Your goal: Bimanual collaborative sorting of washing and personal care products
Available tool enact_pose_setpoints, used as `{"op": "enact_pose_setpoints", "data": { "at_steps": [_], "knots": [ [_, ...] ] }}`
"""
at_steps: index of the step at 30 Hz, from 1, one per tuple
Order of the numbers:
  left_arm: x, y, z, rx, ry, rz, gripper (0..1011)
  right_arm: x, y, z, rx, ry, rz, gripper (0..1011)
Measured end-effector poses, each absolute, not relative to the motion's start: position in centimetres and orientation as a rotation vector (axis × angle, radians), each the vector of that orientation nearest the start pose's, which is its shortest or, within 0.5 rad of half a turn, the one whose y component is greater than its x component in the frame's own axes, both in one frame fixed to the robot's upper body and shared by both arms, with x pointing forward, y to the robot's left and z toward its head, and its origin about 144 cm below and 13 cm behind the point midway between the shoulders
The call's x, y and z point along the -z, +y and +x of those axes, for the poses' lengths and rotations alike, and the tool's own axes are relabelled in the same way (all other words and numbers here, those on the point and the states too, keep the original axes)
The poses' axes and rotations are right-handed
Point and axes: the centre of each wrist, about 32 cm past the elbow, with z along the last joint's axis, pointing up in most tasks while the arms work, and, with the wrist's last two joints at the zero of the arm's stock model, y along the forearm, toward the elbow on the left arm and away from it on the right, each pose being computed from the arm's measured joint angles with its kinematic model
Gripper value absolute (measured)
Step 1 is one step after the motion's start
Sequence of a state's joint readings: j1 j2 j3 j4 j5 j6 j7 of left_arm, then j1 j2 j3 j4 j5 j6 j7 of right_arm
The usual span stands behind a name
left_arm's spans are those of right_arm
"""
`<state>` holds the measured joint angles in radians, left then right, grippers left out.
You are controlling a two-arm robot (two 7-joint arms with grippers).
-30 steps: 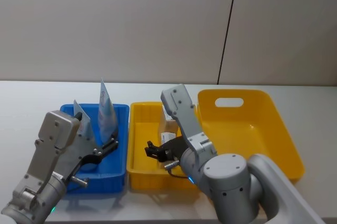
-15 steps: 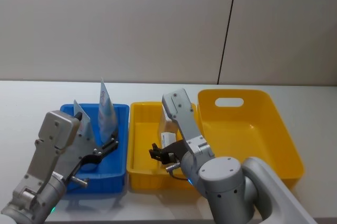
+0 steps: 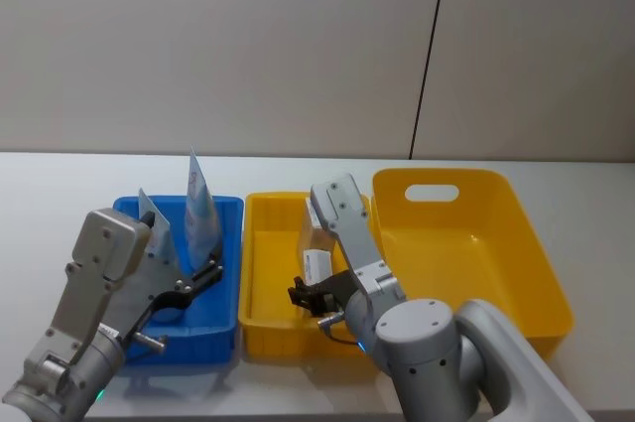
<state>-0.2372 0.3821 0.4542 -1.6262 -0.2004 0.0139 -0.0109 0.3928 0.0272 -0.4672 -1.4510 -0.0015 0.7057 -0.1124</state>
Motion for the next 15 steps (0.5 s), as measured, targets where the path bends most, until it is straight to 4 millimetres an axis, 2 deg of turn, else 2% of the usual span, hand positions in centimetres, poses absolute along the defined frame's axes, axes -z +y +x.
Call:
{"op": "enact_pose_setpoints", "data": {
  "at_steps": [15],
  "knots": [
    [-120.44,19.84,49.2,-1.124,-0.268,0.061,1001,-122.49,-8.81,53.68,1.273,0.124,-0.549,1004]
  ]
}}
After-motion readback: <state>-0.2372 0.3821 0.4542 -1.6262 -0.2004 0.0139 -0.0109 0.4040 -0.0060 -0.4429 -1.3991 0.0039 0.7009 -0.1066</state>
